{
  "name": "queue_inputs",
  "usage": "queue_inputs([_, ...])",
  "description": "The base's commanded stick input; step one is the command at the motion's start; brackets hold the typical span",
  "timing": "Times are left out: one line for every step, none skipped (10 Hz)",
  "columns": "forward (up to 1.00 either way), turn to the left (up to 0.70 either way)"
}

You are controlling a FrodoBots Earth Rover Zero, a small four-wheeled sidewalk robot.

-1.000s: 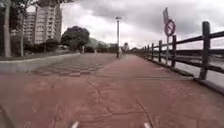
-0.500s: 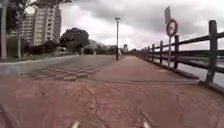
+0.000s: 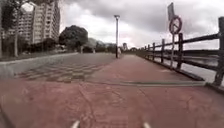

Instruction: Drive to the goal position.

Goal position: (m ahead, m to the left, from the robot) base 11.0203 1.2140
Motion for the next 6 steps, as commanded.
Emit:
queue_inputs([0.5,0.26])
queue_inputs([0.5,0.5])
queue_inputs([0.5,0.5])
queue_inputs([0.5,0.5])
queue_inputs([0.5,0.0])
queue_inputs([0.5,0.0])
